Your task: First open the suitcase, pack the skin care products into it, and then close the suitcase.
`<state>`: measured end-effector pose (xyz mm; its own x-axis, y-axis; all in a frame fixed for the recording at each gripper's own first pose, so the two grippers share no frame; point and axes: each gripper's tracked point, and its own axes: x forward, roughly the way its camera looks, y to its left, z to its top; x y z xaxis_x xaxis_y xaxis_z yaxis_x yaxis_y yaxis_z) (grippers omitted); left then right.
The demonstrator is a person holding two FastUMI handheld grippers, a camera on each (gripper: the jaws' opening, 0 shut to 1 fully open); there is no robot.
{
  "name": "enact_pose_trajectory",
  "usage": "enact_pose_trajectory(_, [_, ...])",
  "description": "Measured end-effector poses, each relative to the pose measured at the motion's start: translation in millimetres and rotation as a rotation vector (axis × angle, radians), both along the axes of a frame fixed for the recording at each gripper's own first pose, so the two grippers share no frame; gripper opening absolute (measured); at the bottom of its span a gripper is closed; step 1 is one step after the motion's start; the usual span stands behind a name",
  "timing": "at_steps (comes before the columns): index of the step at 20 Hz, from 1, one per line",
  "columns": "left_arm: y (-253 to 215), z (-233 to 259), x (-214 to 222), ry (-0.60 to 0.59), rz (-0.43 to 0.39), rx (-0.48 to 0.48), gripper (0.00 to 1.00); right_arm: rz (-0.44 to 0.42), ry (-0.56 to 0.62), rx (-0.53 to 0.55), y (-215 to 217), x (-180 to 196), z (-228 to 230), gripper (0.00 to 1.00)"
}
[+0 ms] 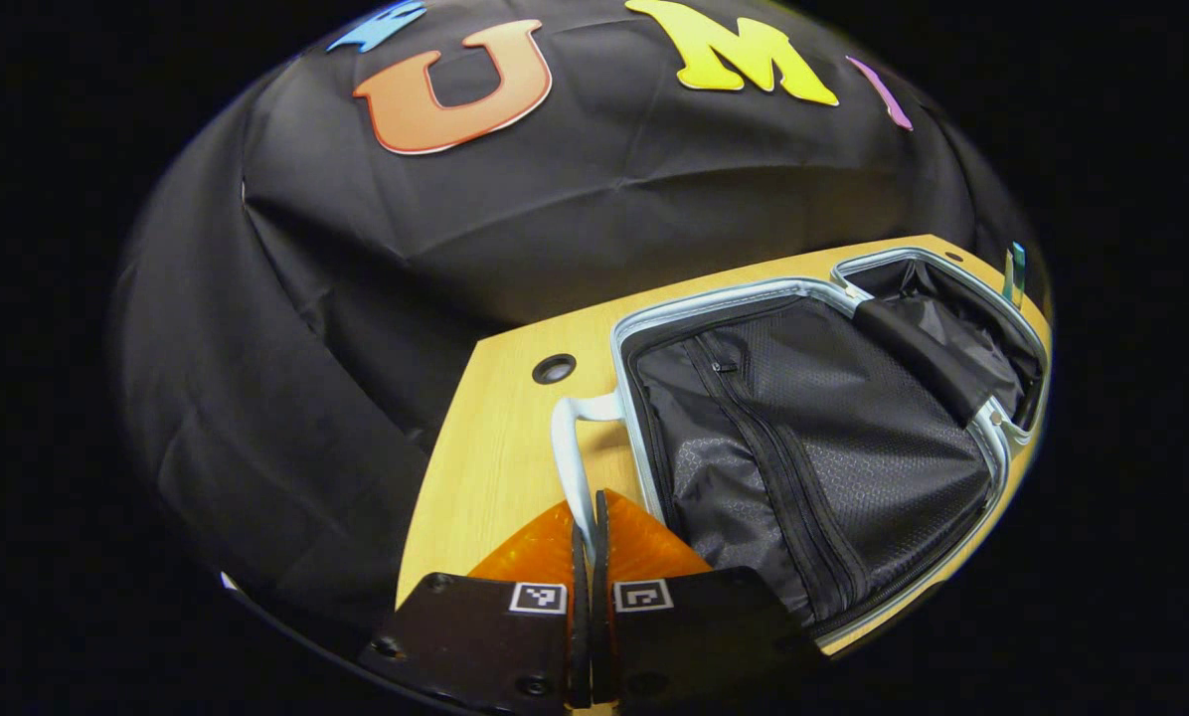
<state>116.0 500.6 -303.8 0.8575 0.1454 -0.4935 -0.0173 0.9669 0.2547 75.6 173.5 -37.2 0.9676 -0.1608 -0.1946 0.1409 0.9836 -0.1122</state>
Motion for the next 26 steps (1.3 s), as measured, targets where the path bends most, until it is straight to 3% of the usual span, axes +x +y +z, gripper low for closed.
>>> enact_pose_trajectory(1, [-0.9, -4.3, 1.1, 0.002, -0.004, -0.012, 0.11, 0.008, 0.001, -0.010, 1.6, -0.4, -0.5, 0.79])
enact_pose_trajectory(3, [1.7, -2.3, 2.0, -0.022, -0.003, -0.013, 0.00, 0.015, 0.003, -0.019, 3.5, -0.4, -1.2, 0.79])
enact_pose_trajectory(5, [14.2, -0.4, 1.5, -0.028, 0.019, 0.034, 0.27, 0.022, 0.004, -0.019, 4.4, -0.3, -0.6, 0.80])
enact_pose_trajectory(9, [18.2, 13.5, 0.0, -0.043, 0.017, 0.072, 0.61, 0.036, -0.003, -0.022, 2.6, 1.2, -1.5, 0.80])
enact_pose_trajectory(10, [16.3, 18.1, -3.7, -0.045, 0.024, 0.074, 0.65, 0.040, -0.004, -0.019, 0.5, 2.6, -2.2, 0.80])
enact_pose_trajectory(11, [14.4, 23.5, -5.0, -0.052, 0.025, 0.073, 0.77, 0.044, -0.003, -0.014, -1.5, 3.2, -4.4, 0.80])
enact_pose_trajectory(13, [-0.4, 40.1, -10.1, -0.085, 0.028, 0.047, 0.77, 0.054, 0.003, -0.001, -6.0, 5.0, -9.2, 0.80])
enact_pose_trajectory(15, [-24.9, 56.2, -15.8, -0.117, 0.019, 0.017, 0.98, 0.059, 0.005, 0.017, -15.4, 4.9, -13.8, 0.80])
enact_pose_trajectory(17, [-55.4, 75.3, -21.5, -0.148, 0.011, 0.003, 0.95, 0.073, -0.003, 0.028, -22.6, 6.2, -18.3, 0.80])
enact_pose_trajectory(19, [-92.7, 93.7, -22.8, -0.188, -0.002, -0.014, 0.99, 0.090, 0.003, 0.019, -30.9, 7.2, -27.9, 0.80])
enact_pose_trajectory(26, [-274.9, 113.8, -36.3, -0.214, -0.149, -0.118, 0.99, 0.140, 0.005, 0.046, -76.1, 10.1, -44.0, 0.80])
